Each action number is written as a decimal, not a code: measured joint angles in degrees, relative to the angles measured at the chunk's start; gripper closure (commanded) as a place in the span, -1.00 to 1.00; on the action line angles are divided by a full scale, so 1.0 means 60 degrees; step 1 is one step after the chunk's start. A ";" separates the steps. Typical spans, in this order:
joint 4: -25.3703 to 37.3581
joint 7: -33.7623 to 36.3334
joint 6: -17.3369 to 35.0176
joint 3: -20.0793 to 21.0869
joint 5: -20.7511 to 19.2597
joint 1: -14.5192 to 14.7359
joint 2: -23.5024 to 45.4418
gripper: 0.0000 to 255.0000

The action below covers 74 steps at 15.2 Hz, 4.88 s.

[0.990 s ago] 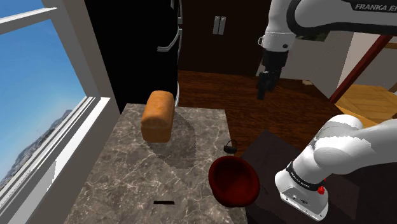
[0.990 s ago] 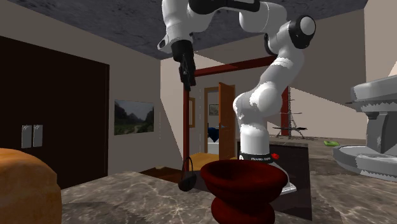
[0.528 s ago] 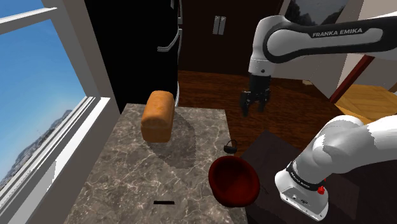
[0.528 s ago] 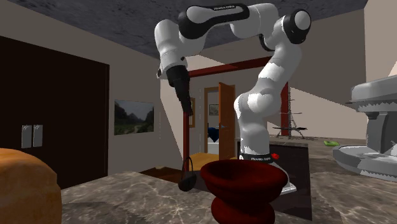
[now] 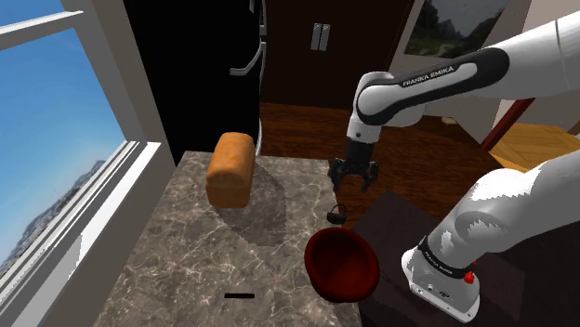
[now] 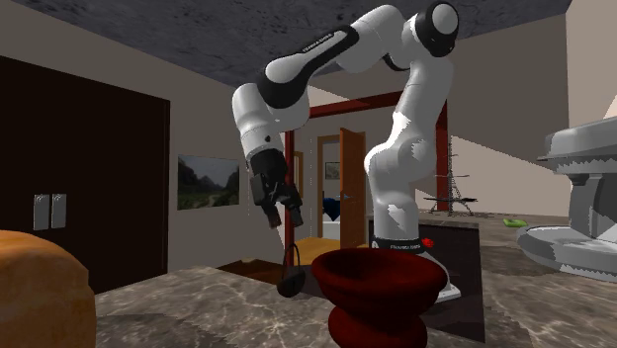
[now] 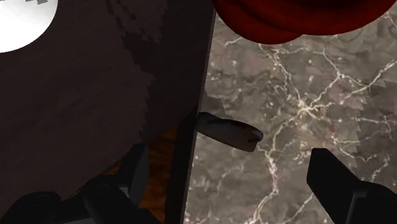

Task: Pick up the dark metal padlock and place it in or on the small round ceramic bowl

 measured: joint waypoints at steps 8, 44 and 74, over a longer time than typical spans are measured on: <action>-0.0581 0.0222 0.1800 0.0213 0.1412 0.0268 0.1346 -1.00; -0.0195 0.1225 0.0021 0.0190 0.0938 0.0214 -0.0259 1.00; -0.0178 0.4773 0.0616 0.1630 0.0774 -0.0389 -0.1661 -1.00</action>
